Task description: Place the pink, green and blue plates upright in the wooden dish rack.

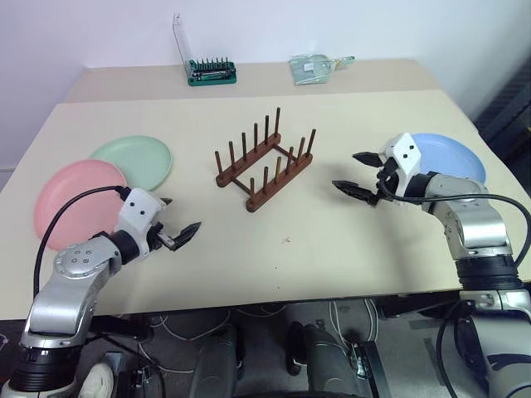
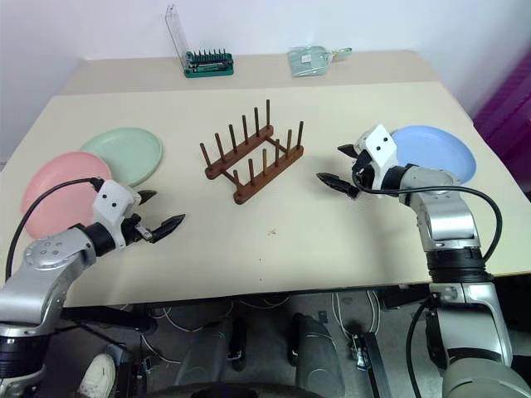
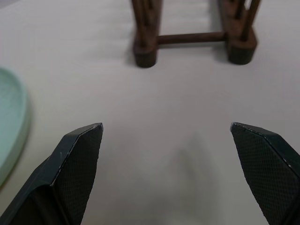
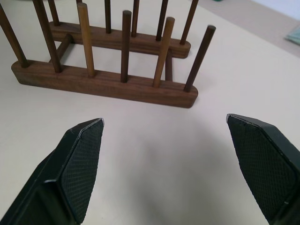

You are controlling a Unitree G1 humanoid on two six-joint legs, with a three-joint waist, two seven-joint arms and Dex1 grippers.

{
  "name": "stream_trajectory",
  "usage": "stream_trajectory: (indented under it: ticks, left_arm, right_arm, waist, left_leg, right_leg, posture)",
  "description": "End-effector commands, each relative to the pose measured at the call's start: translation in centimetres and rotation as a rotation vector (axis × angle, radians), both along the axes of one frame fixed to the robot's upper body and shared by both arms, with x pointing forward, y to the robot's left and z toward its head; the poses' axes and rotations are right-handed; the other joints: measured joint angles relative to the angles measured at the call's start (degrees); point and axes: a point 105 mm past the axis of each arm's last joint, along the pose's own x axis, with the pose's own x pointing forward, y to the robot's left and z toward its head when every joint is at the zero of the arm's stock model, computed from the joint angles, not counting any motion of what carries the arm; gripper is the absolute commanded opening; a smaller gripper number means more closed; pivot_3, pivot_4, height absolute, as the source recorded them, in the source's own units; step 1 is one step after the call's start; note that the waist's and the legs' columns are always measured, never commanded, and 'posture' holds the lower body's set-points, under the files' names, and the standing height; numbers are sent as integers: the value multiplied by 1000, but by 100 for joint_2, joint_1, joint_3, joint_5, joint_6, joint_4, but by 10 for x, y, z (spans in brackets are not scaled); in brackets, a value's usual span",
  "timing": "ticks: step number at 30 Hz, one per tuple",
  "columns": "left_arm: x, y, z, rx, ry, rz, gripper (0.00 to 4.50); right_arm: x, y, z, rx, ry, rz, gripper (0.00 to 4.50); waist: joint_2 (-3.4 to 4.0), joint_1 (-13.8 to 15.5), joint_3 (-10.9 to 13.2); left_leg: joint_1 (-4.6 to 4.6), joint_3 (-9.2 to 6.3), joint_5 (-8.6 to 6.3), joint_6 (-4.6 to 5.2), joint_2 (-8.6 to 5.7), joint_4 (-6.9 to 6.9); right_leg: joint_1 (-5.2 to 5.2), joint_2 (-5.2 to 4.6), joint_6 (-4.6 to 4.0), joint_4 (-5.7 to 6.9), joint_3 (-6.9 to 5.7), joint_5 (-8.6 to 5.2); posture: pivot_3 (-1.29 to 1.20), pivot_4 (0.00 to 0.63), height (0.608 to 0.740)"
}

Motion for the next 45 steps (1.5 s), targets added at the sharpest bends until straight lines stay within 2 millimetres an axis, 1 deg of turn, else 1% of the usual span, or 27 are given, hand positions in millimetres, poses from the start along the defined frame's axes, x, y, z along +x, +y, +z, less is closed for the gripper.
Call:
stream_trajectory:
  ticks: [1,4,6,9,12,14,16,19,22,24,25,27,29,31,32,34,36,40,43,45]
  left_arm:
    - [1,-8,5,-2,-20,-34,4500]
    - [2,-13,3,0,-16,-47,4500]
    - [4,-20,1,-5,-12,-63,4500]
    - [8,-37,-3,-20,-4,-104,4500]
    - [13,-56,-14,-9,11,-151,4500]
    - [22,-70,-24,-2,25,-148,4500]
    - [26,-81,-29,-16,40,-146,4500]
    - [38,-98,-40,-24,47,-132,4500]
    - [52,-104,-44,-54,39,-79,4500]
    - [55,-106,-47,-72,45,-76,4500]
    - [56,-112,-49,-77,50,-100,4500]
    - [57,-120,-50,-88,52,-139,3979]
    - [57,-121,-50,-88,44,-159,3233]
    - [57,-119,-48,-88,37,-167,2217]
    - [58,-119,-48,-87,35,-172,1832]
    - [57,-119,-48,-72,29,-190,824]
    - [56,-119,-49,-51,18,-215,751]
    - [55,-126,-43,-2,-14,-324,751]
    - [57,-135,-29,-25,-31,-434,751]
    - [59,-140,-23,-23,-33,-512,751]
  right_arm:
    - [-1,1,12,-1,-62,-6,4295]
    - [1,0,11,-6,-74,-21,4295]
    - [1,1,11,-9,-80,-25,4295]
    - [2,3,11,-4,-90,-29,4295]
    - [2,6,9,-3,-97,-30,4295]
    - [2,6,9,0,-102,-34,4295]
    - [0,6,9,4,-110,-42,4295]
    - [-2,2,8,5,-120,-71,4295]
    - [-7,-1,5,2,-119,-88,4295]
    - [-10,-1,4,-3,-118,-98,4295]
    - [-11,-4,2,-5,-115,-107,4295]
    - [-15,-9,0,-13,-112,-126,4500]
    - [-18,-11,0,-15,-111,-137,4500]
    - [-21,-11,-2,-14,-109,-143,4500]
    - [-22,-14,-3,-16,-106,-149,4500]
    - [-23,-17,-5,-21,-101,-160,4500]
    - [-25,-16,-7,-23,-99,-161,4500]
    - [-30,-23,-13,-50,-63,-170,4500]
    - [-38,-26,-25,-101,-21,-152,4500]
    - [-43,-26,-29,-119,-15,-153,4500]
  waist:
    - [0,-5,0]
    - [0,-5,0]
    - [0,-1,0]
    - [-1,4,0]
    - [-1,1,-1]
    - [0,6,-1]
    - [-1,0,-1]
    - [-1,12,-3]
    - [3,31,-9]
    - [4,20,-11]
    - [5,15,-14]
    - [8,38,-18]
    - [8,51,-19]
    - [8,44,-19]
    - [8,32,-19]
    - [9,10,-19]
    - [10,2,-20]
    - [10,2,-20]
    - [10,24,-20]
    - [10,49,-20]
  left_leg:
    - [0,1,0,0,0,0]
    - [0,1,0,0,1,0]
    - [0,1,0,0,1,0]
    - [0,0,0,1,0,0]
    - [0,1,0,1,-1,1]
    - [0,1,1,1,-2,0]
    - [0,2,1,2,-3,2]
    - [0,2,1,2,-4,2]
    - [2,2,2,3,-9,8]
    - [4,-4,2,3,-8,9]
    - [4,-5,2,3,-8,9]
    - [5,-7,2,3,-8,8]
    - [5,-6,2,3,-9,11]
    - [6,-6,2,3,-9,13]
    - [6,-7,2,3,-8,13]
    - [6,-10,2,3,-6,12]
    - [6,-10,1,3,-5,12]
    - [6,-10,1,3,-5,11]
    - [3,-10,1,3,-6,11]
    - [1,-11,1,3,-7,11]
  right_leg:
    - [0,0,0,0,0,0]
    - [-1,1,0,1,0,0]
    - [-1,2,0,1,0,0]
    - [1,1,0,0,0,0]
    - [1,1,1,1,1,0]
    - [2,3,1,1,0,1]
    - [3,4,2,1,0,1]
    - [5,3,2,2,0,1]
    - [11,2,2,3,0,1]
    - [13,1,2,4,1,1]
    - [12,0,3,5,1,1]
    - [14,1,3,6,0,1]
    - [17,0,3,5,0,1]
    - [17,-1,2,6,0,1]
    - [16,-1,2,6,1,1]
    - [15,0,2,8,-1,1]
    - [16,1,2,7,-1,1]
    - [13,2,2,8,-1,1]
    - [13,1,2,6,-2,1]
    - [12,1,2,4,-3,0]
  posture:
    - [0,150,730]
    - [0,150,730]
    - [0,150,730]
    - [0,150,730]
    - [0,150,730]
    - [0,150,730]
    - [0,150,730]
    - [0,150,730]
    - [0,150,730]
    - [0,150,730]
    - [0,150,730]
    - [0,150,730]
    - [0,150,730]
    - [0,150,730]
    - [0,150,730]
    - [0,150,730]
    - [0,150,730]
    - [0,150,730]
    - [0,150,730]
    - [0,150,730]
